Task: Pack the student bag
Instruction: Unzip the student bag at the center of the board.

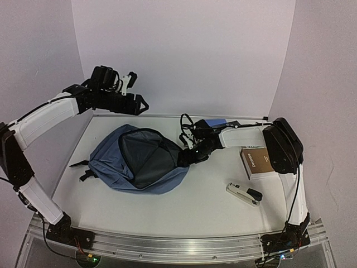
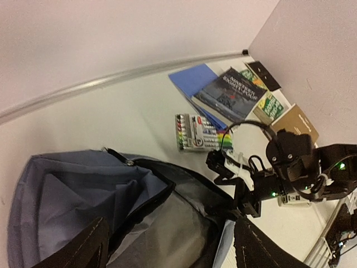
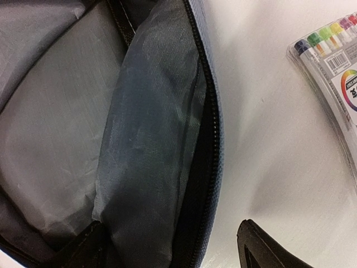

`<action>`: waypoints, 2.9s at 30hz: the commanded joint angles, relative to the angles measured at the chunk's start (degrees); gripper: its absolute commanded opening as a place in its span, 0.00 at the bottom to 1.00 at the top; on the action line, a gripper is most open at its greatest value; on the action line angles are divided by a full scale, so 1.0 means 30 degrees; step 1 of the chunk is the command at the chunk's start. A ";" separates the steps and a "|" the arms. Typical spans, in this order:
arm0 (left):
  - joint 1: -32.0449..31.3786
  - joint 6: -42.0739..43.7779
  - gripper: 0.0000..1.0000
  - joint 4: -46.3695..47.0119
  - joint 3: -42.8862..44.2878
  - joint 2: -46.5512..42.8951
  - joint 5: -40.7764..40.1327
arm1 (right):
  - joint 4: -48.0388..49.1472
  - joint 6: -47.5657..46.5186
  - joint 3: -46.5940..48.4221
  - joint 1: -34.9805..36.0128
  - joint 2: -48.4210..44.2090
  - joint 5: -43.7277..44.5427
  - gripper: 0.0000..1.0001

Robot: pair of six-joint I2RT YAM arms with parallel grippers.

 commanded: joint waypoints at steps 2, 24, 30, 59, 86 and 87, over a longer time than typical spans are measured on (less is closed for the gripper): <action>-0.0272 0.0414 0.70 -0.0544 -0.1151 0.3046 0.4762 | -0.0565 0.0029 0.0327 -0.0014 -0.0578 -0.0066 0.78; 0.1077 -0.0858 0.07 0.0144 -0.0465 0.5600 -0.1612 | -0.0741 -0.0213 -0.0048 -0.0019 -0.0315 -0.0102 0.46; 0.3163 -0.2543 0.00 0.2601 -0.2035 0.4615 -0.0582 | -0.0748 -0.0768 -0.0703 -0.0020 -0.0697 0.0273 0.14; 0.4574 -0.3194 0.74 -0.0288 -0.3864 0.6103 -0.6802 | -0.1212 -0.1636 -0.0043 -0.0032 -0.3551 -0.0252 0.67; -0.0264 -0.6044 0.88 -0.5380 -0.4754 -0.1200 -0.1995 | -0.2925 -0.3844 -0.3188 -0.0049 -1.1213 -0.0420 0.97; 0.0252 -0.6223 0.88 -0.5188 -0.5263 -0.1095 -0.1839 | -0.2992 -0.4045 -0.3448 -0.0058 -1.1446 -0.0292 0.98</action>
